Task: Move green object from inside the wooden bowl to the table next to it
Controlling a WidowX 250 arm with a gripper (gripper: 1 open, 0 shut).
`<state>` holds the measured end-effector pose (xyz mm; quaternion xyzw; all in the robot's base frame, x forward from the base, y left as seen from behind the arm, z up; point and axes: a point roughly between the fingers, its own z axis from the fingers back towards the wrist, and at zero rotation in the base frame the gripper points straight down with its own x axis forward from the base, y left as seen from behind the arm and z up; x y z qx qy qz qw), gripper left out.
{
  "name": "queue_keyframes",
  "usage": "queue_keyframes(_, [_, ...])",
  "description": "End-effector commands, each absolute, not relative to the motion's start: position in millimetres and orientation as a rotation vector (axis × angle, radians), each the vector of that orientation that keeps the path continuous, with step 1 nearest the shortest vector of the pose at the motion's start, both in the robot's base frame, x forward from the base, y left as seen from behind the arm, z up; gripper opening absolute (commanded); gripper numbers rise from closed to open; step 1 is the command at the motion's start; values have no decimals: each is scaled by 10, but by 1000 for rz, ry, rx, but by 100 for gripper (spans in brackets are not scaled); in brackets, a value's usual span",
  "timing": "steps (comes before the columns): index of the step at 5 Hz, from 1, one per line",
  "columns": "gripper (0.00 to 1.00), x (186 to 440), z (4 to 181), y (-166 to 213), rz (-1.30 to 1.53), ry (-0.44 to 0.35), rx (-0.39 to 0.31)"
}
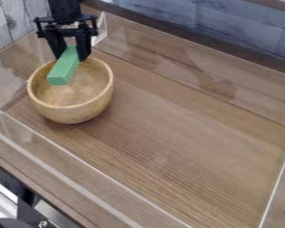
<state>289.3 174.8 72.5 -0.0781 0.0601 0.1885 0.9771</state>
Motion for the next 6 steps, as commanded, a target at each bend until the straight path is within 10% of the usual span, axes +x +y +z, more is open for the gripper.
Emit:
queue_keyframes(1, [0,3040,859,1772,334,64,-140])
queue_keyframes(6, [0,3392,1013,1358,193,54,-175])
